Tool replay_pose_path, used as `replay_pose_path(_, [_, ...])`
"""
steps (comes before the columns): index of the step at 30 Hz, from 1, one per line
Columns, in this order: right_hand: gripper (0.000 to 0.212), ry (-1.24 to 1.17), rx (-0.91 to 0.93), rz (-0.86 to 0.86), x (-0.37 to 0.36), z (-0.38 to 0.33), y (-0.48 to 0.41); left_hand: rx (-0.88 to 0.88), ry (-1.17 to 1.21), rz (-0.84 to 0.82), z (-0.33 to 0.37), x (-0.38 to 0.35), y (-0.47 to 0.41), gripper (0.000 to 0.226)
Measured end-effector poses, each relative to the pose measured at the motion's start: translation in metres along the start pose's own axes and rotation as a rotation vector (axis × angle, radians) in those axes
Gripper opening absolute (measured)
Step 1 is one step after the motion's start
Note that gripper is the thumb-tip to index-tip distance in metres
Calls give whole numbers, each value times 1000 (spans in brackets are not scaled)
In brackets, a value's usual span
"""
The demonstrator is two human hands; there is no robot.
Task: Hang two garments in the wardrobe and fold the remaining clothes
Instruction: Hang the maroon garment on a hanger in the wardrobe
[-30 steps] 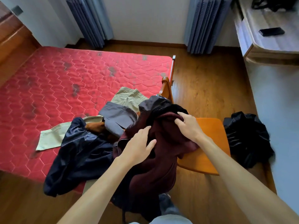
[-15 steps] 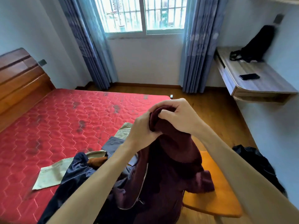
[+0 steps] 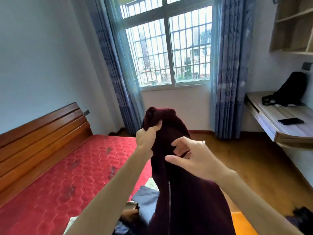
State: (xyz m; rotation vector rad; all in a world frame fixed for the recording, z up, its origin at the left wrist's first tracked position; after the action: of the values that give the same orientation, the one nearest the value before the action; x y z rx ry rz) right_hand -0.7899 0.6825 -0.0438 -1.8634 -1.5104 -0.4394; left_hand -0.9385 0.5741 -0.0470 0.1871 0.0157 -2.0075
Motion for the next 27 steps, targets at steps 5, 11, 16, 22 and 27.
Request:
replay_pose_path(5, [129, 67, -28, -19, -37, -39, -34, 65, 240, -114, 46, 13, 12, 42])
replay_pose_path(11, [86, 140, 38, 134, -42, -83, -79, -109, 258, -111, 123, 56, 57, 35])
replay_pose_path(16, [36, 9, 102, 193, -28, -133, -103, -354, 111, -90, 168, 107, 83, 13])
replay_pose_path(22, [25, -266, 126, 249, 13, -193, -128, -774, -811, 8, 209, 138, 125, 69])
replay_pose_path(27, [38, -466, 181, 248, 41, -251, -120, -721, -1319, 230, 206, 175, 132, 95])
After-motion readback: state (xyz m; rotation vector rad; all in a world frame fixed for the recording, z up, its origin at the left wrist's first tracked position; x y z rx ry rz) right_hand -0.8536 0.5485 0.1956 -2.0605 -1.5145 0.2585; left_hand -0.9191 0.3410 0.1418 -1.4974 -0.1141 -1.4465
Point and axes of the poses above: each hand's wrist, its own y-axis away from the middle knuckle, its own x-axis out of the back of the hand, z = x × y, the point moved 7 cm from there along -y, towards the middle knuckle, and after that the axes turned 10 degrees about -z, right-handed, at the moved point
